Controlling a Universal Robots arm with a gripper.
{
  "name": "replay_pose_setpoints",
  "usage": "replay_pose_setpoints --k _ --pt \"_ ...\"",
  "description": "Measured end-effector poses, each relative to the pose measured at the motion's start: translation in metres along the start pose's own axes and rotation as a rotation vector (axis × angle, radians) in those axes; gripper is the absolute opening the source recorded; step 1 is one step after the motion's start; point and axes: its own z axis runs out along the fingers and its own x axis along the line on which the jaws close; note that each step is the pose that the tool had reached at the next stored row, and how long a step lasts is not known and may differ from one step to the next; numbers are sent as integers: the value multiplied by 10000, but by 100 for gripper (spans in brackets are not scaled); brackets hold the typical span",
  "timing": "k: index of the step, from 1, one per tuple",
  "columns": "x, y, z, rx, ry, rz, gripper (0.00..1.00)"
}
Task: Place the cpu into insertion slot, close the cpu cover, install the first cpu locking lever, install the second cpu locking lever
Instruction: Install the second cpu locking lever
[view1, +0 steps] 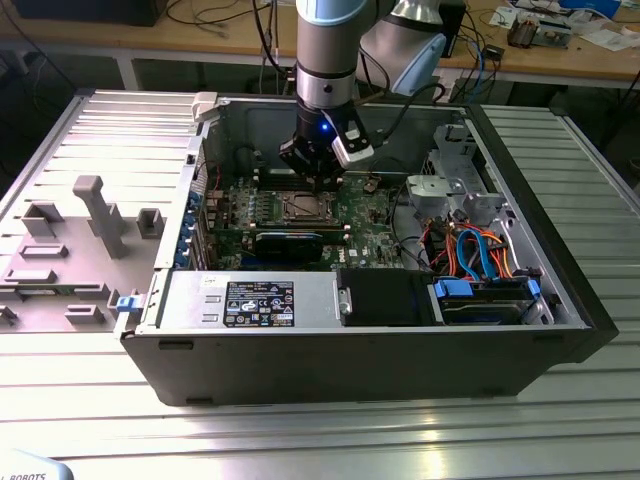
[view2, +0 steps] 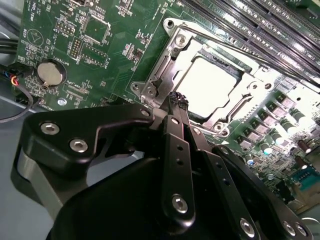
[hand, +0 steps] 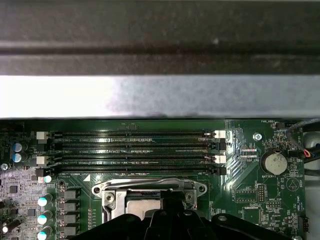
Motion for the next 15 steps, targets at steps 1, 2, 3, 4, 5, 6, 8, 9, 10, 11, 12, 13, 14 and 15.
replay_pose_setpoints --k 1,2,3,4,5,6,8,9,10,11,12,13,14,15 --pt "0 0 0 0 0 0 11" --pt "0 -1 0 0 0 -1 11" --pt "0 -1 0 1 0 -1 11" --pt "0 -1 0 1 0 -1 11" --pt "0 -1 0 1 1 -1 11" --pt "0 -2 0 1 0 -2 11" --pt "0 -1 0 0 1 -2 11" --pt "0 -2 0 1 0 -2 11" --pt "0 -2 0 1 1 -2 11" --pt "0 -2 -1 16 1 -3 11" --pt "0 -3 -1 24 1 -4 11" --pt "0 -8 -1 23 0 -3 11" --pt "0 -17 -1 24 0 -2 11" --pt "-1 -29 -2 24 0 -3 11"
